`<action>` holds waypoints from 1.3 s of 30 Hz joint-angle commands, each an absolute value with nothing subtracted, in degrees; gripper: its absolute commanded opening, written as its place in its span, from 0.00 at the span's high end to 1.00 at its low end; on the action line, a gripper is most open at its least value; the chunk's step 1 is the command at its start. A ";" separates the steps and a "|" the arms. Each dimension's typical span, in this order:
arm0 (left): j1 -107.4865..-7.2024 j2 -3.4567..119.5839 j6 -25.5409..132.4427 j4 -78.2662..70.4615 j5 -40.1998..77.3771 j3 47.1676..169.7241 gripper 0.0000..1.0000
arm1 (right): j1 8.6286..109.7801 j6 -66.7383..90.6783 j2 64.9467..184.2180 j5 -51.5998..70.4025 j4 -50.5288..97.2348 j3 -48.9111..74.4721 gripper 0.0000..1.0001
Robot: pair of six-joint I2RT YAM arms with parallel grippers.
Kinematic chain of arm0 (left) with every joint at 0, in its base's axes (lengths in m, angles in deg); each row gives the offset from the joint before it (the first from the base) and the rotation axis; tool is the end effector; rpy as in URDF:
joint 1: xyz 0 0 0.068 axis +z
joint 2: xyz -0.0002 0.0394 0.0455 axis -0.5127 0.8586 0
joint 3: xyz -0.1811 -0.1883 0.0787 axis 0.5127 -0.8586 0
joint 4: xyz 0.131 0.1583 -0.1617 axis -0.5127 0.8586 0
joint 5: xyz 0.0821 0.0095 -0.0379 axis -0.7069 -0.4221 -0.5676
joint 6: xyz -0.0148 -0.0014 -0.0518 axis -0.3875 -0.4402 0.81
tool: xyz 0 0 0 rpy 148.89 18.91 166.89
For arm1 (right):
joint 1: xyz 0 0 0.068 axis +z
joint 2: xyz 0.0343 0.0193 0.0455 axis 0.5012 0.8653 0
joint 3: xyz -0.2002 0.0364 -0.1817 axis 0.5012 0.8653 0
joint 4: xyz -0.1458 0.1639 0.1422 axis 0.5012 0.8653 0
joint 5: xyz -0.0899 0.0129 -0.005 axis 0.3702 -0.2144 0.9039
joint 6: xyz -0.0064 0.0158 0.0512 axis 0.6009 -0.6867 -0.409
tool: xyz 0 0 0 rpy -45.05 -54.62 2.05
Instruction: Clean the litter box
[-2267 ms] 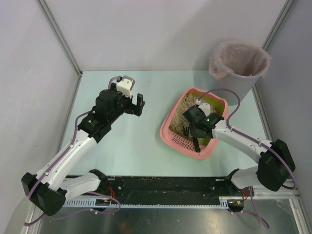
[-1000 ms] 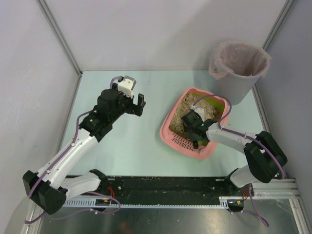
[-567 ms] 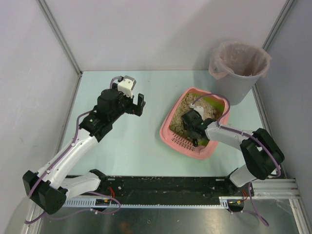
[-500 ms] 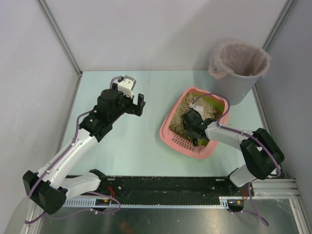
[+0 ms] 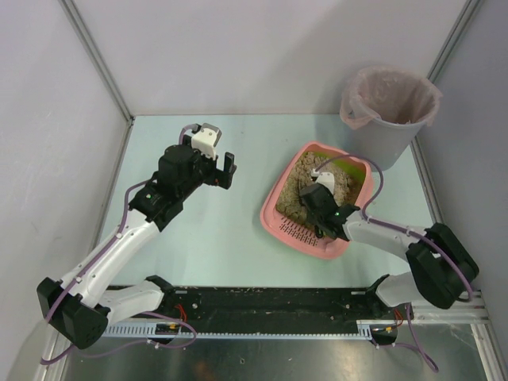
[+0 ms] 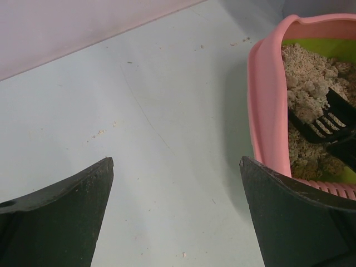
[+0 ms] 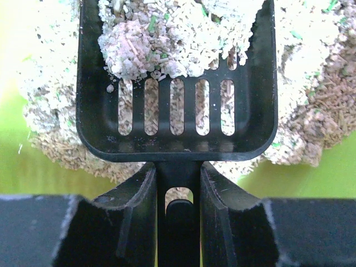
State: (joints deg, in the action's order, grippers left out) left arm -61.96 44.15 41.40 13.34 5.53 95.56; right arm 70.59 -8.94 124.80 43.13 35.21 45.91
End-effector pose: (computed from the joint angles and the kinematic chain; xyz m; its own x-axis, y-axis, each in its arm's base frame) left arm 0.2118 -0.1245 0.3634 -0.2517 0.1615 -0.9542 0.4486 0.8931 0.0328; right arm 0.2193 0.1667 0.1851 -0.6989 -0.0475 -0.7136 -0.0552 0.9984 -0.0124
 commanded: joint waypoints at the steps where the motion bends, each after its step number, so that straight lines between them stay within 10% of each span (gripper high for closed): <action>1: -62.31 42.95 39.94 12.35 5.32 95.60 0.00 | 71.30 -8.20 118.93 46.31 31.02 49.65 1.00; 39: -62.22 35.04 48.82 12.79 10.94 92.18 0.00 | 76.83 -4.42 103.08 43.41 54.92 42.80 1.00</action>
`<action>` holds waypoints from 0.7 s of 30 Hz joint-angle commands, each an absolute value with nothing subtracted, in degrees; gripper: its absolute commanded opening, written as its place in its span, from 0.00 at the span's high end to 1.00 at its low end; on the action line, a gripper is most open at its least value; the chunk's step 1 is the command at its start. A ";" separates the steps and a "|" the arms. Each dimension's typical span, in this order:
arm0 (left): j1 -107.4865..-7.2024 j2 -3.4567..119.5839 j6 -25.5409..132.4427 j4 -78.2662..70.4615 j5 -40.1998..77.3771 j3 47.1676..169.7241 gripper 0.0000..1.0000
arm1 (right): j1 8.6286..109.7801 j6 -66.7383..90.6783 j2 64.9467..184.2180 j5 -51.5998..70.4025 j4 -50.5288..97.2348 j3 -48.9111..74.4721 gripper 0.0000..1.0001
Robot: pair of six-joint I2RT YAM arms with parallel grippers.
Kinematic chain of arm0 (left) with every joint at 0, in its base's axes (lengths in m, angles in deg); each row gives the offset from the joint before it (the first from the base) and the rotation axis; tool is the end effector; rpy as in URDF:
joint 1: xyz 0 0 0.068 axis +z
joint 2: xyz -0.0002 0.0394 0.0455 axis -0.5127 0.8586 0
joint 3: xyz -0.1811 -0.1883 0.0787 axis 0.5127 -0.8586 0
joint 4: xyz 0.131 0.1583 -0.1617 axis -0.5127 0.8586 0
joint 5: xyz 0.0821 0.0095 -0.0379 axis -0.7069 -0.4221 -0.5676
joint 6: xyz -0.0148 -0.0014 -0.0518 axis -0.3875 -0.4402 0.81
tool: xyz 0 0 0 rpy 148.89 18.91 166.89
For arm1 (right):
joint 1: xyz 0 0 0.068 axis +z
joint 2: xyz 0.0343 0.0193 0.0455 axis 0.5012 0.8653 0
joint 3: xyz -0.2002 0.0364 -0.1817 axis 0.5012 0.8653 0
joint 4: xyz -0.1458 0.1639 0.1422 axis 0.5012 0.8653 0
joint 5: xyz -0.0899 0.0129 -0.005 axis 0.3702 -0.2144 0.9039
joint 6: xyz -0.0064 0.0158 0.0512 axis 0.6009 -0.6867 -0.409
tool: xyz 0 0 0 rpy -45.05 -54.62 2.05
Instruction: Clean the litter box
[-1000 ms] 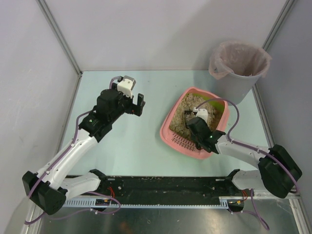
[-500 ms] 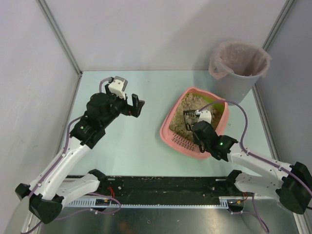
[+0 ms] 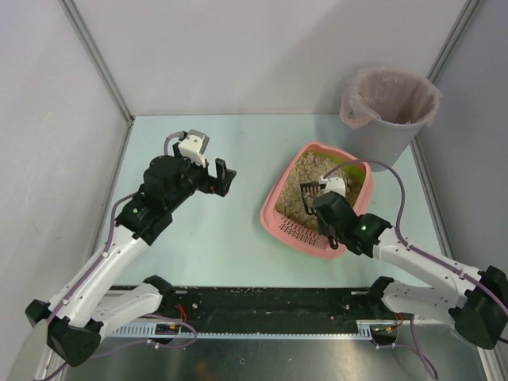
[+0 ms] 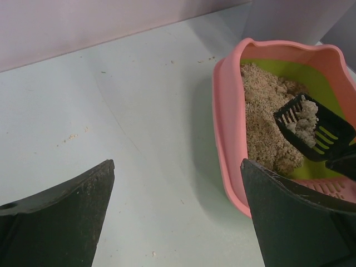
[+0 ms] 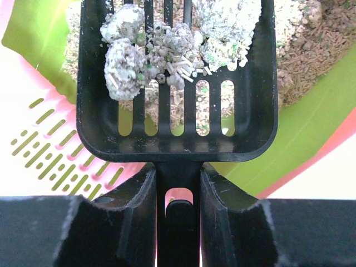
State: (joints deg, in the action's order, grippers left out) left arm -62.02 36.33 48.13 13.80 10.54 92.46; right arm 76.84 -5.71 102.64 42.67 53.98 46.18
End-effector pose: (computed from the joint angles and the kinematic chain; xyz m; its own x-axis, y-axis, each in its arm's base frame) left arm 0.1817 -0.1102 0.3721 -0.2494 0.0235 -0.9681 0.4965 0.8614 -0.1070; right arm 0.1533 0.1404 0.2473 -0.6546 -0.1503 -0.7409 -0.2061 0.9784 -0.0164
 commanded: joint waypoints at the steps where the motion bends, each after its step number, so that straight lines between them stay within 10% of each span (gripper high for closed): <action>1: -62.31 35.04 48.81 12.79 10.94 92.09 0.00 | 78.75 -4.51 104.31 43.24 55.53 41.76 1.00; 21: -62.31 35.30 47.93 12.61 11.82 91.82 0.00 | 74.27 -3.18 102.12 40.96 59.23 38.93 1.00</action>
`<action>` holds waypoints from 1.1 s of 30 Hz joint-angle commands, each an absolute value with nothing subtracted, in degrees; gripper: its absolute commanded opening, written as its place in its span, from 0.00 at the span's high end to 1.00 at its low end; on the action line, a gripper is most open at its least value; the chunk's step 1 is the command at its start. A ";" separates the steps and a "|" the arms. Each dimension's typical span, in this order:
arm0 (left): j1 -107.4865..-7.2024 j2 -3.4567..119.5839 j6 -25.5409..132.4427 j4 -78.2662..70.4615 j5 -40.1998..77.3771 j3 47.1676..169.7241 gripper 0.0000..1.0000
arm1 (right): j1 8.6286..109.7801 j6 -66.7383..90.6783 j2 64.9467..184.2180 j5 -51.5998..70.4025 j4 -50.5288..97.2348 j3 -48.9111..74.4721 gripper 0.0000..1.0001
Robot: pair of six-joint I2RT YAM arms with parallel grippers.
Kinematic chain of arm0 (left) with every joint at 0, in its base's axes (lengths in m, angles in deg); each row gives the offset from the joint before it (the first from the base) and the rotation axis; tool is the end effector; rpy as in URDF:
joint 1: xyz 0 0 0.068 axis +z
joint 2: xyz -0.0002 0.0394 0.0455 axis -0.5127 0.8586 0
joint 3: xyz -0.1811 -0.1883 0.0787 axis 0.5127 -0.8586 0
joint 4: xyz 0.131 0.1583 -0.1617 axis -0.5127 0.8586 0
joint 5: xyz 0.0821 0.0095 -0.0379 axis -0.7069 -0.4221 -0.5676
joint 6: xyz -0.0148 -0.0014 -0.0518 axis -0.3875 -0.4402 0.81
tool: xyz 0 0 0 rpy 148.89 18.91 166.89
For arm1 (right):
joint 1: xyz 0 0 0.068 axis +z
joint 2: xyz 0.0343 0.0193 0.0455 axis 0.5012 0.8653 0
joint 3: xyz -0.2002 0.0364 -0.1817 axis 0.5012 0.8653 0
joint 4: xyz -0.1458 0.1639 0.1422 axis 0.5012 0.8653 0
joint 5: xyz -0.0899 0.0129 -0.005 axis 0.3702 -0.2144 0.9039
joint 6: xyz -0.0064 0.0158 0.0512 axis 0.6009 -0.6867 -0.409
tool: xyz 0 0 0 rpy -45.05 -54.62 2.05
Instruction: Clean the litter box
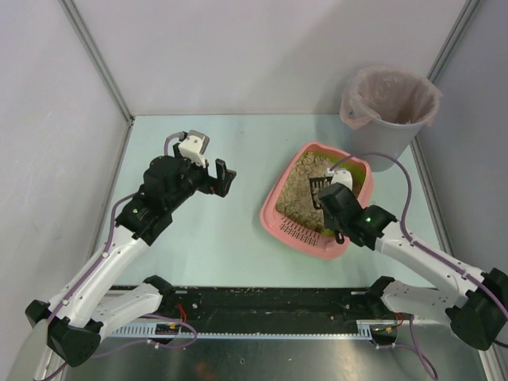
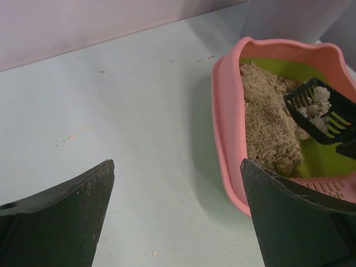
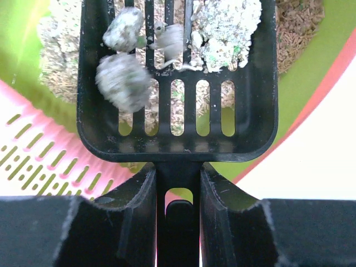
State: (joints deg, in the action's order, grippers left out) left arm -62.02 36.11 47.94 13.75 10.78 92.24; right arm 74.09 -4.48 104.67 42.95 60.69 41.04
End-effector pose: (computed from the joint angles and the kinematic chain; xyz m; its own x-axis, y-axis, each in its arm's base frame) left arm 0.1810 -0.1099 0.3716 -0.2474 0.0261 -0.9685 0.5008 0.8592 -0.1048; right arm 0.1624 0.1351 0.2614 -0.6887 -0.1712 -0.7045 -0.1722 0.9825 -0.0705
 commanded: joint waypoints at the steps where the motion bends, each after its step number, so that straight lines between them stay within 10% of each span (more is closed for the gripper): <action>1: -62.31 35.30 47.85 12.62 11.91 91.82 0.00 | 75.50 -3.62 104.39 40.34 59.32 38.85 1.00; 33: -62.31 36.10 47.76 12.26 11.73 91.47 0.00 | 74.13 -3.89 104.95 41.22 62.66 36.38 1.00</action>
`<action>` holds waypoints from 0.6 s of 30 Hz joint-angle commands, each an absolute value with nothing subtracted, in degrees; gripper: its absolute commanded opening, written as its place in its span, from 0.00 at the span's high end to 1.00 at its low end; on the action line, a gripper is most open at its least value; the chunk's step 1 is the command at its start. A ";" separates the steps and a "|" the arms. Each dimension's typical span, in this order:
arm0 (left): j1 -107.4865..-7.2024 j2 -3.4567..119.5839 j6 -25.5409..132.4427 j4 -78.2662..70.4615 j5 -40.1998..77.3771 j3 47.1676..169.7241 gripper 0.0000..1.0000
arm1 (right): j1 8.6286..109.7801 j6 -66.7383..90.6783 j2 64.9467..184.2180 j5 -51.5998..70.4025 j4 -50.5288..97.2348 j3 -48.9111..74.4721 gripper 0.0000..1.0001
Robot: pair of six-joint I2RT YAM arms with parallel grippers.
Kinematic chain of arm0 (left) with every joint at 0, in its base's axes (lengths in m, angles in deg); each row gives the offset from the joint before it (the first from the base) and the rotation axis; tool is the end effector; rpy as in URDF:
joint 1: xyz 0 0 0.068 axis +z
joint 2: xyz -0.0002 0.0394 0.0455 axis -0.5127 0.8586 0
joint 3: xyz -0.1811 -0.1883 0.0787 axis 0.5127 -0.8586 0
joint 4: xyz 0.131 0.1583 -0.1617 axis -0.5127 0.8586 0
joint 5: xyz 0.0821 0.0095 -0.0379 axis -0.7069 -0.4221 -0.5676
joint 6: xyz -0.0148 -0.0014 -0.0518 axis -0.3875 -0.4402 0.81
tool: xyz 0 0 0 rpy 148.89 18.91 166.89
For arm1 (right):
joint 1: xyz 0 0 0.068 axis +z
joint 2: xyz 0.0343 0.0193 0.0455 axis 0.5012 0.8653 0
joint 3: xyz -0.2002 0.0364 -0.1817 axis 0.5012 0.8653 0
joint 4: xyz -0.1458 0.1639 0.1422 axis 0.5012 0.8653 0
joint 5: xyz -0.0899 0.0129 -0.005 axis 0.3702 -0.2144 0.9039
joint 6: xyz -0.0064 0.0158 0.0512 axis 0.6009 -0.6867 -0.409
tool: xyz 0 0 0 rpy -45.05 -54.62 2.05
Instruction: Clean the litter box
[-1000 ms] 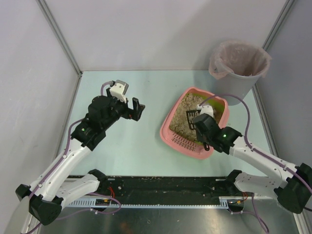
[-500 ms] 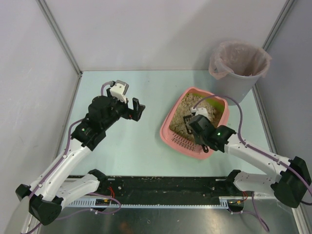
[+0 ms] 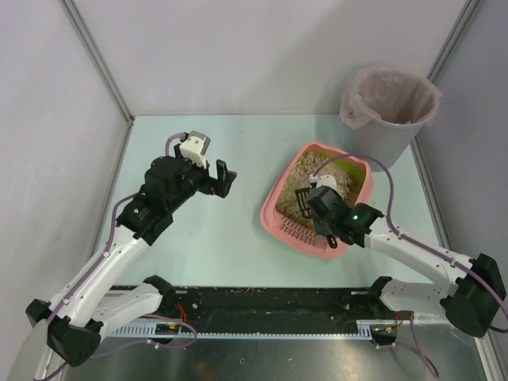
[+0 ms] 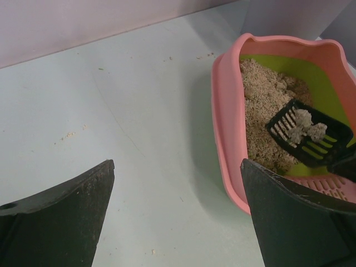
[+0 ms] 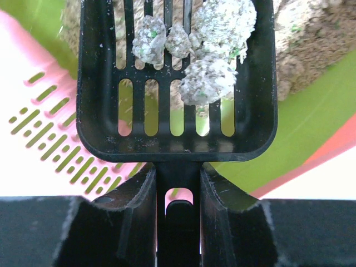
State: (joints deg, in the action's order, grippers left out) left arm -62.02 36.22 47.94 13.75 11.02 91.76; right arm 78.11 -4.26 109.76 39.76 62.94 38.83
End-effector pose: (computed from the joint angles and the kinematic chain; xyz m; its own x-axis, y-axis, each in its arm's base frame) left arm 0.1816 -0.1105 0.3683 -0.2563 0.0315 -0.9661 0.5033 0.8576 -0.1056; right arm 0.1602 0.1574 0.2529 -0.7285 -0.2699 -0.6297 -0.2818 0.9558 -0.0836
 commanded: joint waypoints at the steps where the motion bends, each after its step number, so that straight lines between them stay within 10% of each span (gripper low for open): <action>1: -62.31 36.18 47.76 12.18 11.73 91.47 0.00 | 73.15 -3.89 103.98 40.43 63.53 36.47 1.00; 18: -62.31 36.53 47.41 12.09 11.12 91.21 0.00 | 70.42 -5.39 104.32 36.21 68.71 33.49 1.00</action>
State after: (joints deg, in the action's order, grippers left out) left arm -62.02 36.55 47.89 13.73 10.97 91.45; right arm 71.53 -4.70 106.11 36.88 66.22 38.20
